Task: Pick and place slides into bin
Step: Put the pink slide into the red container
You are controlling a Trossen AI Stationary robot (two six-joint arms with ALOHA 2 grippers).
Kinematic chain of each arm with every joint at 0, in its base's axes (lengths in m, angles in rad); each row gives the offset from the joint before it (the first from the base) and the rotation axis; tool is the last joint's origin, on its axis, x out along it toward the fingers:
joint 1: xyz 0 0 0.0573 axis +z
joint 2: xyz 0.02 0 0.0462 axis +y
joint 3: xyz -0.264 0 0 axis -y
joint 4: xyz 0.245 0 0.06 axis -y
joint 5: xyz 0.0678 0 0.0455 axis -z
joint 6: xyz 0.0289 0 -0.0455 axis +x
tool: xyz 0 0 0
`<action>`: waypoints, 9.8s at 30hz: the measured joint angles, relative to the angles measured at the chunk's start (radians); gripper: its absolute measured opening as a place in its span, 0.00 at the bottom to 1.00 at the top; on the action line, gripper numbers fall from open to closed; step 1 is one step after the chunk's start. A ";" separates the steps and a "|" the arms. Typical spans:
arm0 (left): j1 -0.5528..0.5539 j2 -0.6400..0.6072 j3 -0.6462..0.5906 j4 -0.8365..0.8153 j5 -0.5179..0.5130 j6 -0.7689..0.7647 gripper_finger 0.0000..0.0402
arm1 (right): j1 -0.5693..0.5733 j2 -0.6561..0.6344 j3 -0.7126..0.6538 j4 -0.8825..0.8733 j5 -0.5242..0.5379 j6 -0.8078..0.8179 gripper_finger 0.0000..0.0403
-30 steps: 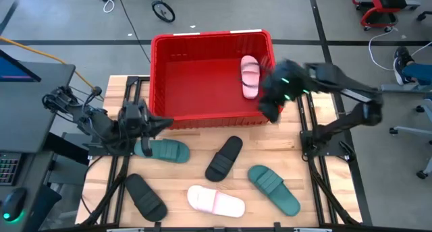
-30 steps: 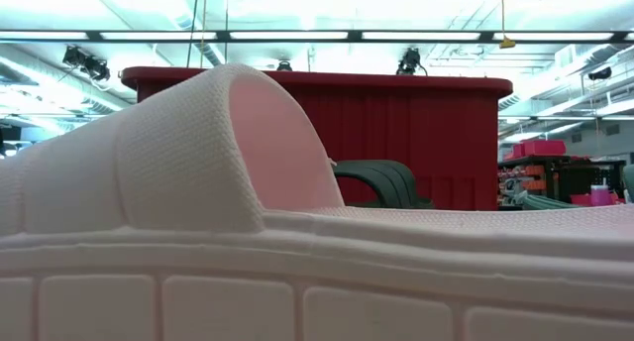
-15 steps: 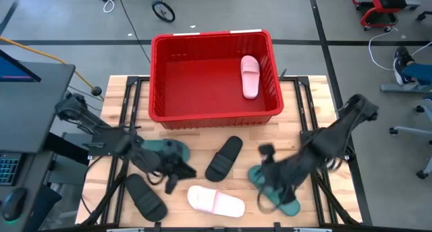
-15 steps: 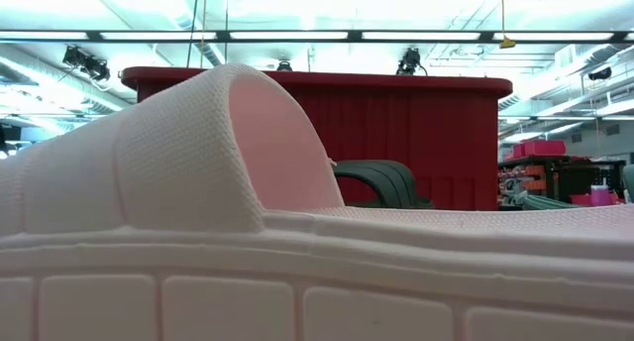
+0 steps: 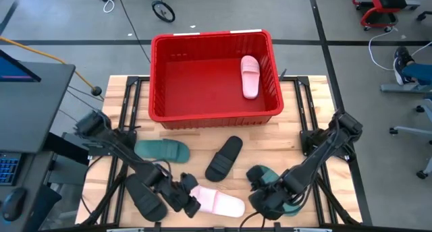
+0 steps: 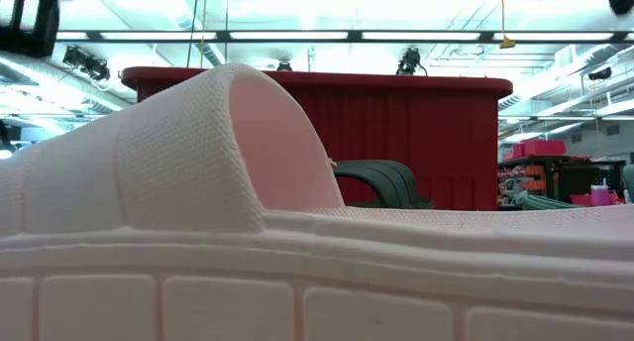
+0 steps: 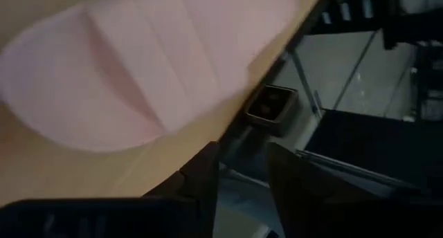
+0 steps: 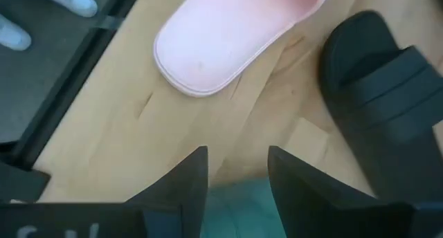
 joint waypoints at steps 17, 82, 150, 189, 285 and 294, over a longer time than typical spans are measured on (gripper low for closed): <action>0.040 0.133 0.000 0.075 -0.002 -0.136 0.55 | 0.000 -0.049 0.000 0.068 -0.001 0.087 0.38; 0.204 -0.381 0.000 0.215 -0.248 0.410 0.00 | 0.123 -0.053 0.007 0.116 0.671 -0.182 0.41; 0.474 -0.417 0.001 0.057 -0.137 0.474 0.45 | -0.161 -0.086 0.032 -0.699 1.080 0.610 0.16; 0.549 -0.416 0.001 0.219 -0.083 0.692 0.43 | -1.234 0.101 0.092 0.122 0.310 -0.009 0.19; 1.281 0.578 0.874 -0.488 0.043 1.666 0.00 | -0.598 -0.280 0.107 -0.055 0.475 0.522 0.02; 1.357 0.577 0.874 -0.421 0.128 1.587 0.00 | -0.599 -0.280 0.107 -0.056 0.475 0.520 0.01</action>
